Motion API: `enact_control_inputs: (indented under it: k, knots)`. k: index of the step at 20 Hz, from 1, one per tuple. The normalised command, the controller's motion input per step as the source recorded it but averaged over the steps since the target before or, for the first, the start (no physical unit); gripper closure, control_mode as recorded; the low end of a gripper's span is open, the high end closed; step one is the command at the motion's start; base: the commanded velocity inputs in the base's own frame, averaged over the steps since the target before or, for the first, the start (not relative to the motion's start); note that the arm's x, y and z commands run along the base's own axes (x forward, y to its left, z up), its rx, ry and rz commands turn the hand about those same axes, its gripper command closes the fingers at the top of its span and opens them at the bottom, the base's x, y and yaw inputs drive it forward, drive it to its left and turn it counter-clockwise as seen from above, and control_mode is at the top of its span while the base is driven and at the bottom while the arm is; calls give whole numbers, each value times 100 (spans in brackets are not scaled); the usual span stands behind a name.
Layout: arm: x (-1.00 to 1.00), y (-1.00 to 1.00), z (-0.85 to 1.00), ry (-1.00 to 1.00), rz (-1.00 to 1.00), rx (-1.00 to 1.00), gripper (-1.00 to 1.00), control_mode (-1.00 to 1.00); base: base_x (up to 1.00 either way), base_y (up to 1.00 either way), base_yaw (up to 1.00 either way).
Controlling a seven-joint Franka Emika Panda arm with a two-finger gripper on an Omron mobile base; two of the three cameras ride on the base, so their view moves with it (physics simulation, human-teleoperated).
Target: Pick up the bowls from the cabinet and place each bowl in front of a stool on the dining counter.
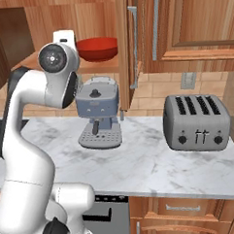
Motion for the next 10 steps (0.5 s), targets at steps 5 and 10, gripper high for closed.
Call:
enact_control_inputs:
  k: [5,10]
  knots:
    - [20,-3,-2,1,0,0,-100,-100,0,0,0]
    - [31,-6,-7,0,0,0,-100,-100,0,0,0]
